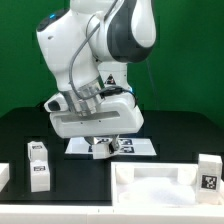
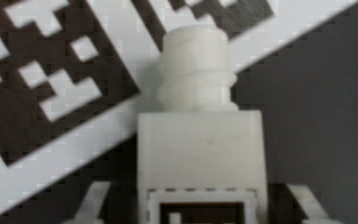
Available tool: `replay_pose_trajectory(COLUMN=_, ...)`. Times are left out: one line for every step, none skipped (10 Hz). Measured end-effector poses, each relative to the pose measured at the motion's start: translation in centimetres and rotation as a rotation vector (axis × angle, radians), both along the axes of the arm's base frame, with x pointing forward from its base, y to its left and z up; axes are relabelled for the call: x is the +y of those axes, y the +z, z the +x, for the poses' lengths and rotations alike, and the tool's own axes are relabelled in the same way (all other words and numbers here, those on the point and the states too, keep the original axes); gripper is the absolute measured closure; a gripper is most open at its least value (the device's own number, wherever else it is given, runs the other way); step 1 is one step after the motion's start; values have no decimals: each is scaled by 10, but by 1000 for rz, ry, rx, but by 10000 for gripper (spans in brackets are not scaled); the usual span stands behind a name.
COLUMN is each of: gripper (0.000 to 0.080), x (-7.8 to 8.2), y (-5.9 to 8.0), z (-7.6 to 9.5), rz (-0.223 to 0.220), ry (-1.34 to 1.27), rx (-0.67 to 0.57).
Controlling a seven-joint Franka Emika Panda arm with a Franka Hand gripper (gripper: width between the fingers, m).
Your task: Assemble square table
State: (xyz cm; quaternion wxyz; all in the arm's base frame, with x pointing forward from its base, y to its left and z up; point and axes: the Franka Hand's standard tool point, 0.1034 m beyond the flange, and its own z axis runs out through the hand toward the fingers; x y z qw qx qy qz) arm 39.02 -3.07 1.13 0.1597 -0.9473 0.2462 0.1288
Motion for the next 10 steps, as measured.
replay_pose_trajectory(gripper=518, x=0, y=-1, z=-6, rz=10, ry=-51, rx=37)
replay_pose_trajectory(gripper=518, x=2, y=-3, z=-13, rz=38, ry=-90, rx=82)
replay_pose_trajectory(gripper=518, x=1, y=-3, z=-13, rz=42, ry=-97, rx=88)
replay_pose_trajectory(gripper=518, x=1, y=-3, z=-13, rz=41, ry=-96, rx=88)
replay_pose_trajectory(gripper=518, x=1, y=-3, z=-14, rz=41, ry=-96, rx=89)
replay_pose_trajectory(gripper=303, x=0, y=-4, z=-14, rz=41, ry=-96, rx=90)
replay_pose_trajectory(gripper=303, x=1, y=-1, z=-15, rz=61, ry=-86, rx=112)
replay_pose_trajectory(gripper=183, x=-1, y=9, z=-2, rz=86, ry=-66, rx=124)
replay_pose_trajectory(gripper=160, x=-3, y=18, z=11, rz=110, ry=-53, rx=132)
replay_pose_trajectory(gripper=160, x=-3, y=26, z=13, rz=178, ry=-45, rx=217)
